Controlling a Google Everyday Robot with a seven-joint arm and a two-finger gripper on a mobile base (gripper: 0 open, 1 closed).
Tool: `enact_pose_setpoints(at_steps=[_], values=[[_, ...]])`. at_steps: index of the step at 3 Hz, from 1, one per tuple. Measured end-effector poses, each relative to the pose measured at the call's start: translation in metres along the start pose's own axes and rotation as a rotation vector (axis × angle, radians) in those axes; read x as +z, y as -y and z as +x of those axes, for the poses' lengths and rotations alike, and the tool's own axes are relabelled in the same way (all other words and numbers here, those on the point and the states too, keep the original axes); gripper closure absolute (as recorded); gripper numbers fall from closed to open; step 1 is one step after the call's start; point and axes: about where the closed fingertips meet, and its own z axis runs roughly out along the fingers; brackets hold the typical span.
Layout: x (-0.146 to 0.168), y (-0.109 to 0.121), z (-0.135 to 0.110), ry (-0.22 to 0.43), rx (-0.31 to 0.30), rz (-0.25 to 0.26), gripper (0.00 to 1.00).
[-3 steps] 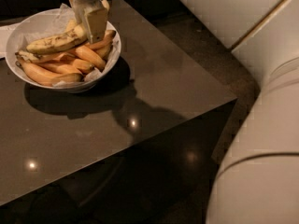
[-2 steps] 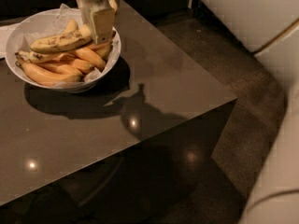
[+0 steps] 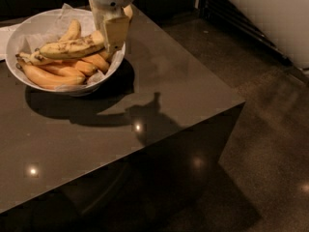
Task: Pick banana from white bowl
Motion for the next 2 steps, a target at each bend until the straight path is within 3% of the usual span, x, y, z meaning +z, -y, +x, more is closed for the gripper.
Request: enact_pose_setpoints(at_steps=[1, 2], values=[[0.0, 0.0, 0.0, 0.0, 0.0, 0.0, 1.0], [-0.021, -0.016, 0.006, -0.01, 0.049, -0.002, 1.0]])
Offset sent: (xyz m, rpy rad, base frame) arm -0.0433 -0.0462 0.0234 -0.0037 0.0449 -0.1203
